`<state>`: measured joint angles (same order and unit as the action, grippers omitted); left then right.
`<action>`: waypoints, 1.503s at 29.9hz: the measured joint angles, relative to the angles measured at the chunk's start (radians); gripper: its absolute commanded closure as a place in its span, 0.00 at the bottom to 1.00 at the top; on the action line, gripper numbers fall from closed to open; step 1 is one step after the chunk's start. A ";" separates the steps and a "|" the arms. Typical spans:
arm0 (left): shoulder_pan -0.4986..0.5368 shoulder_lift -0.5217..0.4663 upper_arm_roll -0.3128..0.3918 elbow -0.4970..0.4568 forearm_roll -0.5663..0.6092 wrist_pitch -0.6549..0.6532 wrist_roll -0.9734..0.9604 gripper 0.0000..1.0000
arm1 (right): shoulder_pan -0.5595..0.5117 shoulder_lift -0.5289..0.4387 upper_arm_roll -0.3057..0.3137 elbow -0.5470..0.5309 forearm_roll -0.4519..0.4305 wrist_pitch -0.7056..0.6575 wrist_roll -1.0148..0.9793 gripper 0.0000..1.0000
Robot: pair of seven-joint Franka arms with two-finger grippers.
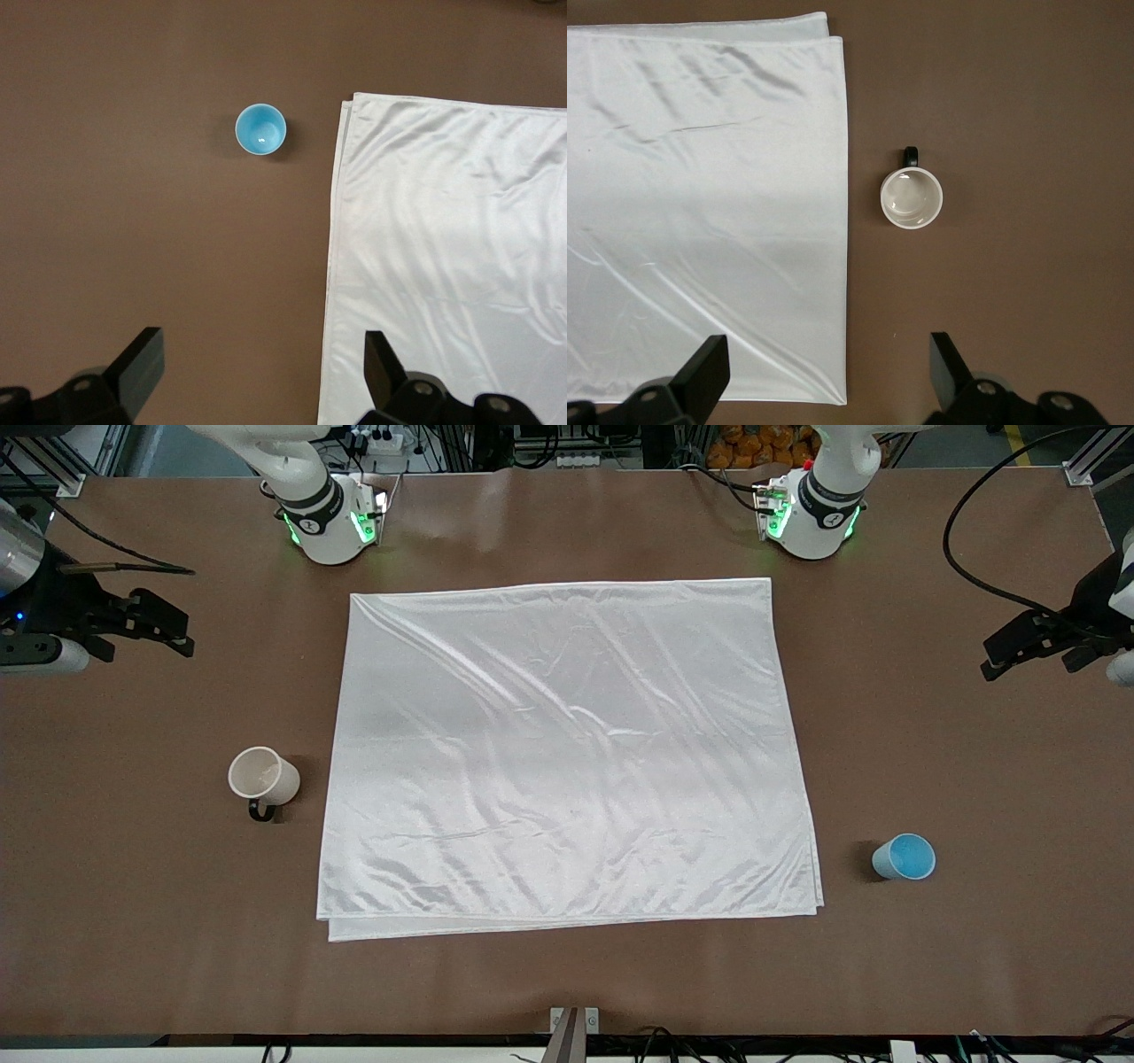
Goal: Place blue cup into white mug on cloth
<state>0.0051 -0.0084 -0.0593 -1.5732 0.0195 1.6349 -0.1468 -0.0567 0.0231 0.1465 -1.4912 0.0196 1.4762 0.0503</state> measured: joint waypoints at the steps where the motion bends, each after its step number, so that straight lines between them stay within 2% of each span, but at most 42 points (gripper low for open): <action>1: 0.000 0.000 -0.002 0.000 0.000 -0.002 0.000 0.00 | 0.000 0.000 0.000 0.000 0.000 0.000 0.000 0.00; 29: 0.018 0.021 -0.001 0.004 -0.001 -0.012 0.000 0.00 | -0.002 0.009 -0.003 0.000 0.000 -0.004 0.000 0.00; 36: 0.050 0.091 0.001 -0.001 -0.001 0.045 0.002 0.00 | -0.006 0.031 -0.007 -0.001 0.000 -0.009 0.000 0.00; 45: 0.070 0.228 0.001 -0.003 -0.001 0.148 0.007 0.00 | -0.036 0.137 -0.012 -0.003 -0.001 0.010 0.000 0.00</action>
<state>0.0749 0.2193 -0.0578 -1.5766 0.0187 1.7828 -0.1393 -0.0925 0.1599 0.1348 -1.4945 0.0191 1.4866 0.0505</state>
